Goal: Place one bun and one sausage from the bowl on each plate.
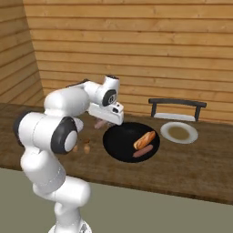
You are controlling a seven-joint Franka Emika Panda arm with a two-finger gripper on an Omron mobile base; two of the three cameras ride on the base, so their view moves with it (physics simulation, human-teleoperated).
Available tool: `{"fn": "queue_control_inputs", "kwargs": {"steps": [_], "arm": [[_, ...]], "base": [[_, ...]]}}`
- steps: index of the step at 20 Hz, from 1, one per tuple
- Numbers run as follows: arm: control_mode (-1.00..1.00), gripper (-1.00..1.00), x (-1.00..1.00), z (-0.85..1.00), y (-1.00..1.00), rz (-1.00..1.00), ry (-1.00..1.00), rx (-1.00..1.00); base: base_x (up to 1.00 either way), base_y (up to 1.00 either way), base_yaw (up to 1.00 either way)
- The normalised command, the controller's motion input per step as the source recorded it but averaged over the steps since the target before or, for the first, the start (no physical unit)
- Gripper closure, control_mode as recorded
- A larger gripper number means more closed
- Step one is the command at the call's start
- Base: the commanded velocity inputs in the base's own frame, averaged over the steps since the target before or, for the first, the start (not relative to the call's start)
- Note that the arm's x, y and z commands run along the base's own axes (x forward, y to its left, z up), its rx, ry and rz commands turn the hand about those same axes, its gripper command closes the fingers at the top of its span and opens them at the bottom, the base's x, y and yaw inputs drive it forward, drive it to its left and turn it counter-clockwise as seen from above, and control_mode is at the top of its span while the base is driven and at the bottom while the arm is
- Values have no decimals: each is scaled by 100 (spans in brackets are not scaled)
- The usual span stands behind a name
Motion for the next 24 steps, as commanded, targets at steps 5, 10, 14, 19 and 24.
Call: {"fn": "queue_control_inputs", "kwargs": {"steps": [5, 10, 14, 19, 24], "arm": [[-100, 100, -14, 46, 100, 0, 1, -4], [-100, 100, 17, 2, 100, 0, 7, -5], [-100, 100, 19, -10, 100, 0, 0, -10], [-100, 100, 33, -45, 79, 0, 8, -4], [-100, 100, 31, -55, 33, 0, 1, 3]], "base": [[0, 0, 0], [0, 0, 0], [0, 0, 0], [0, 0, 0], [0, 0, 0]]}}
